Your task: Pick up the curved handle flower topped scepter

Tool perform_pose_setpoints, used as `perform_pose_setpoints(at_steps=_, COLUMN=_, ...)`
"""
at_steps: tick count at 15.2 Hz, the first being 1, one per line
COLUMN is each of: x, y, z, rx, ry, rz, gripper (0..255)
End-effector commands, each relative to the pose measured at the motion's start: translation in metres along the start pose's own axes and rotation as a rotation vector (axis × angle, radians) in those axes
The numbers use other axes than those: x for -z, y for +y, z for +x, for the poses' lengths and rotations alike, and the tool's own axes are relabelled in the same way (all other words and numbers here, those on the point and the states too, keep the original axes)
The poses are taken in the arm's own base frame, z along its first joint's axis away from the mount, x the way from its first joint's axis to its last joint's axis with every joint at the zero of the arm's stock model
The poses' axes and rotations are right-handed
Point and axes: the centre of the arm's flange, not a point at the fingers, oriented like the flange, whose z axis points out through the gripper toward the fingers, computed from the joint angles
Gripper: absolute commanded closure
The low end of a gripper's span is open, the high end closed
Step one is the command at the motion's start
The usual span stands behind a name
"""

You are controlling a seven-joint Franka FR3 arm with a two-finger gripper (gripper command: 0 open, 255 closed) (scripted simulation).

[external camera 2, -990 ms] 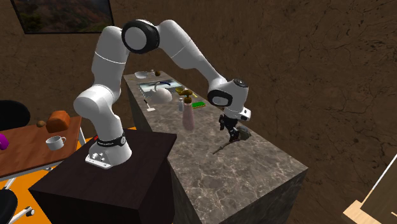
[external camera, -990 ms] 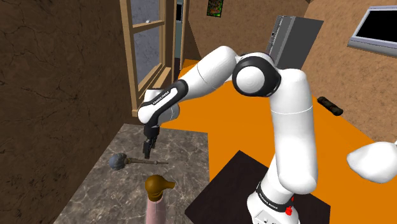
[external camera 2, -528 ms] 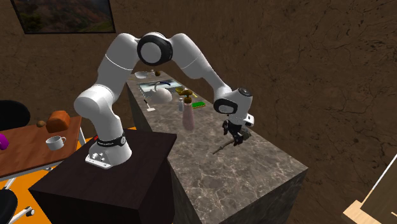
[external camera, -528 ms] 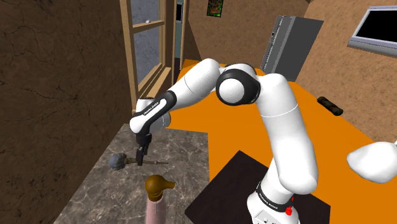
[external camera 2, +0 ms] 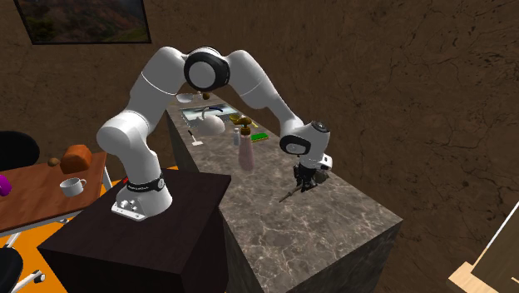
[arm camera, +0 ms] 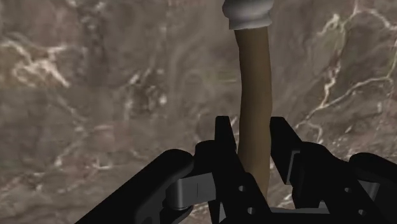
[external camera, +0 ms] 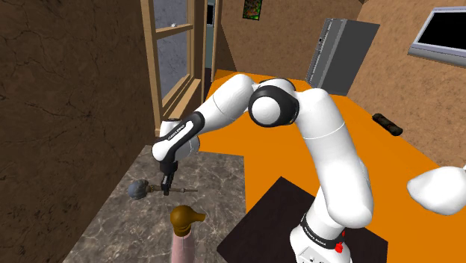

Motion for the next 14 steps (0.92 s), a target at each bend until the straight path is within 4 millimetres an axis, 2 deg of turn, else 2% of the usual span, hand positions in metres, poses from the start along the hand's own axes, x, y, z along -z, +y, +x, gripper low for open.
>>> perform_pose_setpoints(at_steps=1, x=-0.002, y=-0.001, z=0.000, rx=0.001, ry=-0.002, rz=0.002, gripper=255)
perform_pose_setpoints(at_steps=7, x=-0.002, y=-0.002, z=-0.001, rx=0.001, ry=-0.003, rz=0.002, gripper=255)
perform_pose_setpoints(at_steps=14, x=0.034, y=-0.011, z=0.001, rx=0.001, ry=-0.003, rz=0.002, gripper=255)
